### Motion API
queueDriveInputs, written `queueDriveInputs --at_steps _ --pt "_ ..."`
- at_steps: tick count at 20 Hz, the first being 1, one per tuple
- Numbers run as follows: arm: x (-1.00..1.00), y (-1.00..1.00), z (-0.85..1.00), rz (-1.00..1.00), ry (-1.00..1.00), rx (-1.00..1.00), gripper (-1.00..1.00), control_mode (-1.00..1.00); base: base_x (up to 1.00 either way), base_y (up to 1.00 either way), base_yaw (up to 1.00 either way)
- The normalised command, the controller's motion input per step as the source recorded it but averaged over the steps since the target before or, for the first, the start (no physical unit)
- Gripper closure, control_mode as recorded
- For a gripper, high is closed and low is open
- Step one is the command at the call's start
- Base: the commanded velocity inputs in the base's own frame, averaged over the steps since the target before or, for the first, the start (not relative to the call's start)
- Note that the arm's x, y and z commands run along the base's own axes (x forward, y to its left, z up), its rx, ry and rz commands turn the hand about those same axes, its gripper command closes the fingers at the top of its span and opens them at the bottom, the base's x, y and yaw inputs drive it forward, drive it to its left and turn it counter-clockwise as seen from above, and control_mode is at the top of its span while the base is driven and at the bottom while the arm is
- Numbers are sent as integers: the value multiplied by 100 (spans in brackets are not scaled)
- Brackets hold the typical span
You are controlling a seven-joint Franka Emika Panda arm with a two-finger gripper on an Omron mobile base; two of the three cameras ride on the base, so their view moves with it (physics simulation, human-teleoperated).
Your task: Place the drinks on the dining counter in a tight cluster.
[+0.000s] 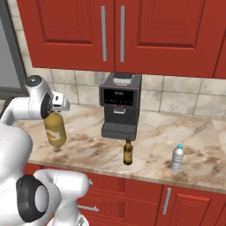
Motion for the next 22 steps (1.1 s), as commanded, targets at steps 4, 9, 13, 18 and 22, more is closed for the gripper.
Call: queueDriveInputs --at_steps 4,9,13,18,22 --pt "-53 -7 38 0 -3 0 100 -100 0 0 0" --pt "-47 -11 40 0 -7 0 100 -100 0 0 0" --pt "-49 -5 26 0 -10 0 100 -100 0 0 0" --pt "-31 -3 14 0 -5 2 100 -100 0 0 0" --pt "-10 -1 17 0 1 8 100 -100 0 0 0"
